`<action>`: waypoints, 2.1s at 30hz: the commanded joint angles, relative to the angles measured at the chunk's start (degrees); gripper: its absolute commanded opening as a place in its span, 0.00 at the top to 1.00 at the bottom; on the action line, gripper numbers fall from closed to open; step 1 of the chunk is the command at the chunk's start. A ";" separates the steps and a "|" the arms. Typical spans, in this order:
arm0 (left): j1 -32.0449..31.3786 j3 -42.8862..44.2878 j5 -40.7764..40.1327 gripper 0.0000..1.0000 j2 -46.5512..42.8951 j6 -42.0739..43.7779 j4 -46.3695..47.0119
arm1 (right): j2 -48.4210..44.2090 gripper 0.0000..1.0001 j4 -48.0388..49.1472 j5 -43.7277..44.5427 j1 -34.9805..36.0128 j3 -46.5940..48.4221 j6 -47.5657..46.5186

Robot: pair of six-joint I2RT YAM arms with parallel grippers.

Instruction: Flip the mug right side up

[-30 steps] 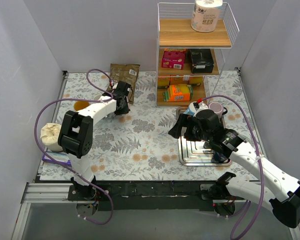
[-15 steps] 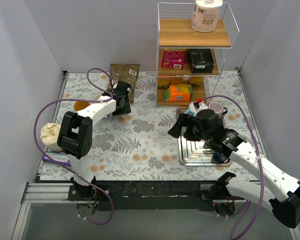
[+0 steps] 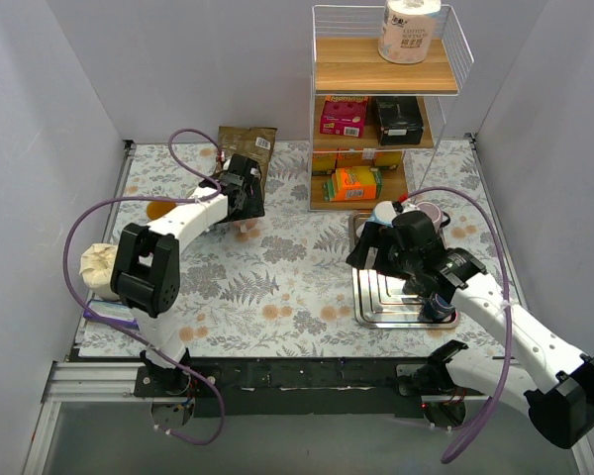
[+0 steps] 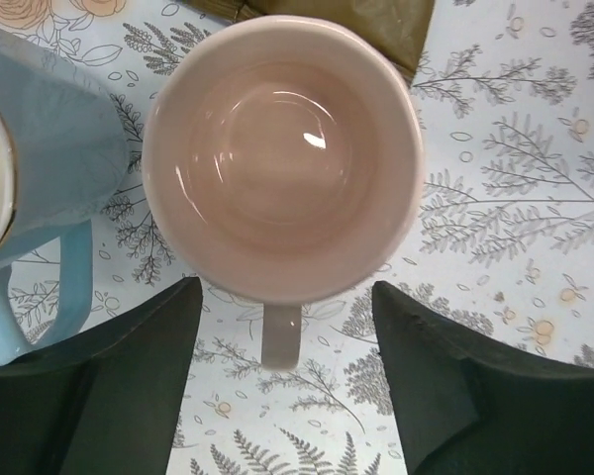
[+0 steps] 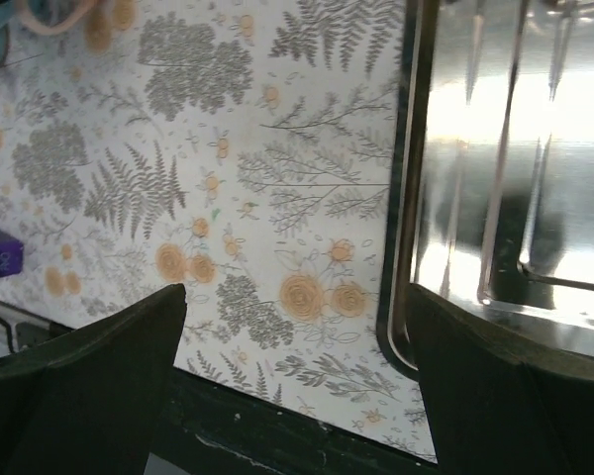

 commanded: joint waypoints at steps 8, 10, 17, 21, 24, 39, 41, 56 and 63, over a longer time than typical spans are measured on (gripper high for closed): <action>-0.44 -1.01 9.09 0.07 -19.24 -0.11 2.75 | 2.77 0.02 -10.71 17.75 -10.71 6.92 -11.95; -0.53 -2.16 11.20 0.02 -22.40 0.24 3.98 | 2.59 0.02 -11.07 19.79 -12.21 6.92 -13.80; -0.53 -7.26 16.83 0.02 -27.60 -0.81 8.46 | 6.01 0.05 -5.71 13.05 -14.32 9.20 -12.95; -0.53 -9.19 17.28 0.02 -28.92 -1.25 8.82 | 10.83 0.06 -0.80 19.95 -8.10 10.87 -1.46; -0.53 -10.51 19.04 0.02 -30.32 -1.25 8.64 | 16.44 0.06 -1.30 24.71 -5.01 13.50 4.45; -0.44 -15.69 20.71 0.02 -37.53 -2.48 9.70 | 42.12 0.08 -14.06 33.77 -3.69 29.41 35.84; -0.44 -16.22 20.53 0.02 -37.71 -2.66 9.87 | 43.54 0.09 -14.06 34.21 -3.69 30.73 37.07; -0.44 -18.25 21.14 0.02 -38.15 -3.10 10.23 | 53.83 0.26 -24.95 35.63 -4.74 38.91 54.56; -0.53 -19.39 21.32 0.02 -38.24 -3.18 10.66 | 53.92 0.33 -21.71 35.36 -6.76 36.28 52.29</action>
